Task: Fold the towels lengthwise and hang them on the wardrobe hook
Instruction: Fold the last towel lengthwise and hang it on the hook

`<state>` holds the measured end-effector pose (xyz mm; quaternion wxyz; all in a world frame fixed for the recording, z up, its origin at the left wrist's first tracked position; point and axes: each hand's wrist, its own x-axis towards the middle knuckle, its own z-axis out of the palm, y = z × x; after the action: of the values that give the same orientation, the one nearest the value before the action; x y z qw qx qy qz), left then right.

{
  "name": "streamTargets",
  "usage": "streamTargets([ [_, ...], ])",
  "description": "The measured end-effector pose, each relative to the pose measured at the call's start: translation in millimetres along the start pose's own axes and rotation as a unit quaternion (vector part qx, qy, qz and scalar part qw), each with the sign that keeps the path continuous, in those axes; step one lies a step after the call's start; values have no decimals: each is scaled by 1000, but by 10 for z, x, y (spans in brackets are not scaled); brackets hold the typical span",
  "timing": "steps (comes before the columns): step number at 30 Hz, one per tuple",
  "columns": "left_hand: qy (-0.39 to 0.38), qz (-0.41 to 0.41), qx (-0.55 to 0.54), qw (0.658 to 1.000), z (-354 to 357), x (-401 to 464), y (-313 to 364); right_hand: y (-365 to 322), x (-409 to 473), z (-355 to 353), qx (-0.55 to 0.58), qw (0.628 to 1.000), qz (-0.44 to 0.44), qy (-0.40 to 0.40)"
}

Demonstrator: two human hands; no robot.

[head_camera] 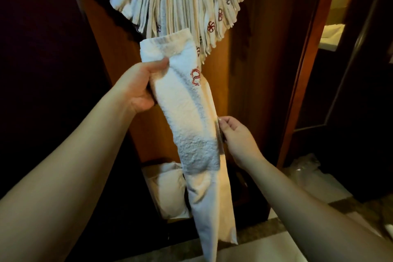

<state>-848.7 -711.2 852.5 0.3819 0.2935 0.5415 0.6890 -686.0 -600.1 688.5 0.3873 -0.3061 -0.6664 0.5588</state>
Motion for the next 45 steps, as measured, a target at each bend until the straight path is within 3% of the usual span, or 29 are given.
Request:
streamTargets([
  [2, 26, -12, -10, 1000, 15, 7, -34, -21, -108, 20, -34, 999, -28, 2],
  [7, 57, -24, -33, 998, 47, 43, -62, -29, -260, -27, 49, 997, -48, -40],
  [14, 46, 11, 8, 999, 167, 61, -45, 88, -194, -66, -44, 994, -49, -89],
  [18, 46, 56, 65, 995, 163, 71, -25, 59, -266, -55, -26, 996, -37, -72],
  [22, 30, 58, 33, 997, 138, 68, -21, 102, -250, 31, 15, 999, -41, -34],
  [25, 38, 48, 7, 998, 109, 117, -32, 192, -190, -17, 75, 988, 60, -117],
  [28, 61, 21, 1, 998, 64, 209, -45, 268, -181, -171, 92, 938, 183, -278],
  [32, 102, -18, 22, 994, -20, 377, -123, 246, -266, -314, 25, 874, 216, -435],
  [36, 165, -71, 76, 981, -96, 532, -273, 59, -377, -424, -8, 871, 215, -442],
  [40, 171, -124, 91, 973, -184, 720, -520, -87, -515, -465, 142, 879, 228, -395],
  [45, 165, -158, 139, 964, -249, 837, -886, -146, -554, -457, 252, 870, 225, -359],
])
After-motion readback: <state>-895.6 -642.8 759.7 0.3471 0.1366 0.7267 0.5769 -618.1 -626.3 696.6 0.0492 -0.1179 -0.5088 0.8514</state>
